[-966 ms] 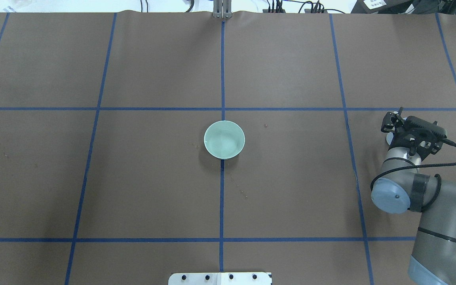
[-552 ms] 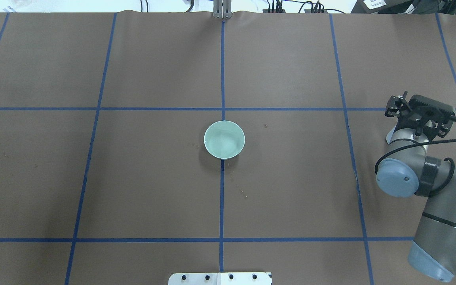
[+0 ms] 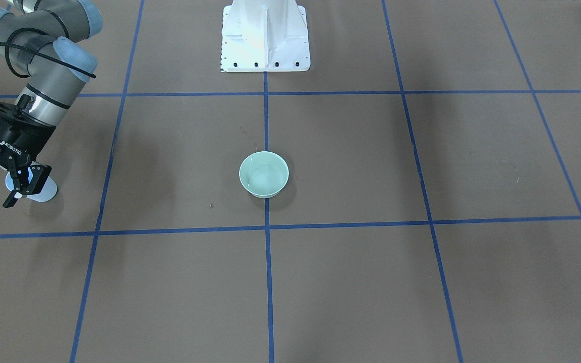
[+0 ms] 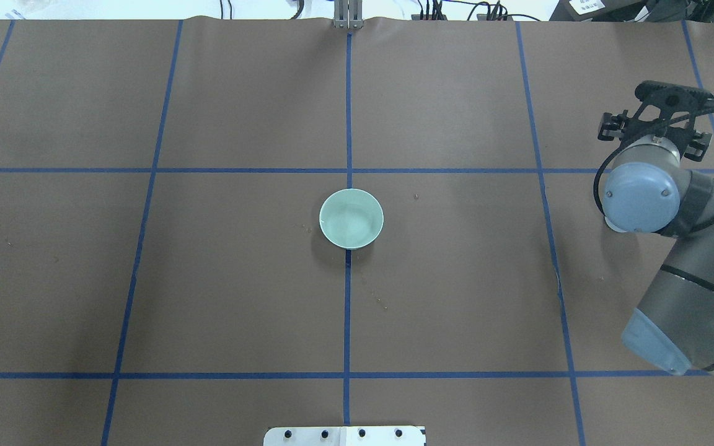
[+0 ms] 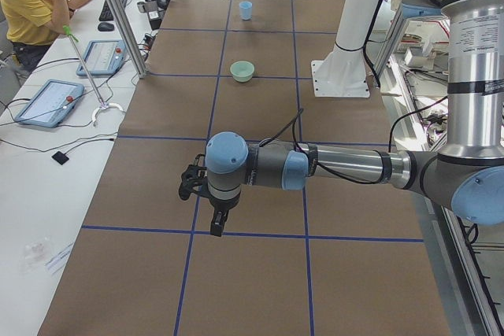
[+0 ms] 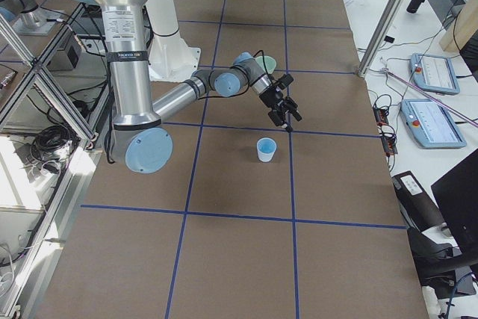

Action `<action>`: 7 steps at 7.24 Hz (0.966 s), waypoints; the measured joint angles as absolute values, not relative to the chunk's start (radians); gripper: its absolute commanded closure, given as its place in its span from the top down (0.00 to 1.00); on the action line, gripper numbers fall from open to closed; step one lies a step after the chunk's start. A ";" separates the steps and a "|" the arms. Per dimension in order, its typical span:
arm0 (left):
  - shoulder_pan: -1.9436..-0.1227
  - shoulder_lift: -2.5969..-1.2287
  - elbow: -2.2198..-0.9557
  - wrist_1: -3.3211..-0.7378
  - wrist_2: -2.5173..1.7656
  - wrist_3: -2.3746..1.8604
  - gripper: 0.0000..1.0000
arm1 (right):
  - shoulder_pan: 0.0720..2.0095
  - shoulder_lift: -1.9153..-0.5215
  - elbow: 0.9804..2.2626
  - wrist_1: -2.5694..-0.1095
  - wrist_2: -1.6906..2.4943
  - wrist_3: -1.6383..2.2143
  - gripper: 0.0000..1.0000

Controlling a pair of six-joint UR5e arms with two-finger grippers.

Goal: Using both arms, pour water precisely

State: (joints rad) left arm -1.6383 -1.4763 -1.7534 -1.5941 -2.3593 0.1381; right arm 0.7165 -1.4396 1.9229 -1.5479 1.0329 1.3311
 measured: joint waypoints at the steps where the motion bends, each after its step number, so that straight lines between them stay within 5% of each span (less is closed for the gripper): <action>1: -1.638 -1.477 -1.754 -1.595 -2.359 0.138 1.00 | 0.783 -1.431 1.919 -1.500 1.158 1.212 1.00; 7: -1.632 -1.515 -1.791 -1.600 -2.361 0.016 1.00 | 1.347 -1.427 1.817 -1.454 1.974 0.340 1.00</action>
